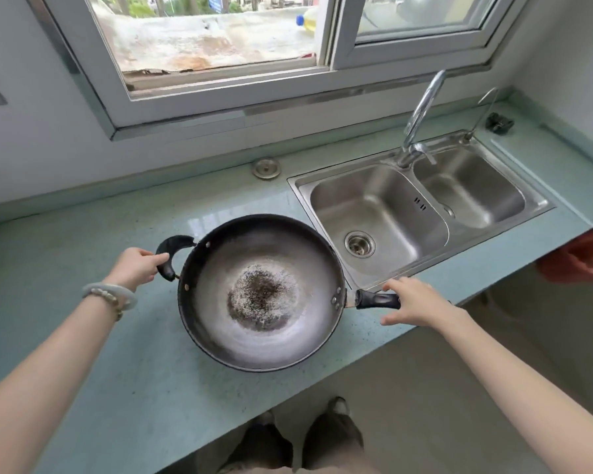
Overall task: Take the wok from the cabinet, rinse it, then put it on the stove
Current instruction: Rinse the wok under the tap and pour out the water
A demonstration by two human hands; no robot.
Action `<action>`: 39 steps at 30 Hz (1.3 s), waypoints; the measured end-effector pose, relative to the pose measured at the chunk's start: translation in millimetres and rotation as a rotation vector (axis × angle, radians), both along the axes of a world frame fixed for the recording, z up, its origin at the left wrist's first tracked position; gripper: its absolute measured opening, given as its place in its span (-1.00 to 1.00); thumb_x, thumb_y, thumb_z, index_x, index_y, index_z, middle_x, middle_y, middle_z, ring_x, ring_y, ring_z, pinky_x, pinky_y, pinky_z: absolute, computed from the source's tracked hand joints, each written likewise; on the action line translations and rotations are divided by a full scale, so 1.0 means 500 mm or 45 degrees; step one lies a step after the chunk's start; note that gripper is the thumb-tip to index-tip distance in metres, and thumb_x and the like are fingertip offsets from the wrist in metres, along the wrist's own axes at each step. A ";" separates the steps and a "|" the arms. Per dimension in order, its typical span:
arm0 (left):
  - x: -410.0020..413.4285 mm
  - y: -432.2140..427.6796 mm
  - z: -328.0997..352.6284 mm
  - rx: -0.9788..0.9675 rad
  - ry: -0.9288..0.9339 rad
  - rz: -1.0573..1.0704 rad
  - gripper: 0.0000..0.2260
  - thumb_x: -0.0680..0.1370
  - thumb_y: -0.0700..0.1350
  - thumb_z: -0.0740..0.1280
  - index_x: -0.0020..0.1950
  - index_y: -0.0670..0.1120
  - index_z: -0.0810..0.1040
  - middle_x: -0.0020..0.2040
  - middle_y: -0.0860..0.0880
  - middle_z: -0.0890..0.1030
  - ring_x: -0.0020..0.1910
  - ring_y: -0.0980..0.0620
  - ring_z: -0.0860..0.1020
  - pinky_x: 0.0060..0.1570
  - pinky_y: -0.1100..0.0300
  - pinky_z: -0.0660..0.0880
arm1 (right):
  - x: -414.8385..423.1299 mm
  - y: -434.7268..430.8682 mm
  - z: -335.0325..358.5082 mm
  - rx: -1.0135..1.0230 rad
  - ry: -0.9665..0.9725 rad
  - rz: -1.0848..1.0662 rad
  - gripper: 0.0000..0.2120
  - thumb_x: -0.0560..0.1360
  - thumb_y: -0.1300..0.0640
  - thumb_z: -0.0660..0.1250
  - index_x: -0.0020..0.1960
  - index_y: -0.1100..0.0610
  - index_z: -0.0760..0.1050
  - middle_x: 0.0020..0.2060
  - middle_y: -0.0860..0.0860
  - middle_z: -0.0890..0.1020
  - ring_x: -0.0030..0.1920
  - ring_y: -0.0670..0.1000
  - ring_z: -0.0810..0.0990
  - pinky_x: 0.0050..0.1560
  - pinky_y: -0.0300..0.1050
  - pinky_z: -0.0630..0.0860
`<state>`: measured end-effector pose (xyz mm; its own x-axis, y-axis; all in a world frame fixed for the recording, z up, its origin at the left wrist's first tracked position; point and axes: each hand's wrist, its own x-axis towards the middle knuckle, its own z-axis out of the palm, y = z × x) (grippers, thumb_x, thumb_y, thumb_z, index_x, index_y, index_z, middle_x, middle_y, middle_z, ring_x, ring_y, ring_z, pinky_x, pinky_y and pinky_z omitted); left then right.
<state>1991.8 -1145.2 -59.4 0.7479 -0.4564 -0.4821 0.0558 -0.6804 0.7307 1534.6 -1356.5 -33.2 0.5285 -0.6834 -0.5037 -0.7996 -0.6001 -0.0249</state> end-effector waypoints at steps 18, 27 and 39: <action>-0.005 -0.003 0.001 -0.080 0.089 0.001 -0.73 0.56 -0.25 0.31 0.18 -0.39 0.47 0.02 -0.29 0.55 0.02 -0.17 0.56 0.07 0.06 0.54 | -0.016 0.021 -0.037 -0.112 -0.436 -0.049 -0.75 0.40 0.15 0.40 0.08 0.08 0.59 -0.08 0.03 0.56 0.01 0.09 0.54 -0.11 -0.12 0.42; -0.040 -0.058 0.072 -0.258 0.074 0.009 -0.79 0.56 -0.25 0.31 0.16 -0.29 0.45 -0.08 -0.20 0.52 -0.17 -0.09 0.53 -0.21 0.26 0.60 | -0.052 -0.040 0.027 -0.120 -0.524 -0.118 -0.68 0.39 0.12 0.44 0.14 -0.01 0.61 -0.08 0.02 0.57 -0.03 0.07 0.56 -0.07 -0.05 0.52; -0.195 -0.274 0.133 -0.353 0.173 0.135 -0.89 0.56 -0.29 0.26 0.07 -0.28 0.46 -0.17 -0.24 0.54 -0.46 0.02 0.61 -0.49 0.32 0.54 | -0.206 -0.282 0.071 -0.143 -0.611 -0.090 -0.73 0.34 0.11 0.49 0.05 -0.01 0.65 -0.19 -0.01 0.54 -0.12 0.06 0.54 -0.07 -0.02 0.51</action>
<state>1894.3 -1282.0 7.2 0.7355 -0.5071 -0.4493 0.2259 -0.4416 0.8683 1431.4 -1497.5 2.6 0.6335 -0.7617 -0.1361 -0.7523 -0.5652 -0.3386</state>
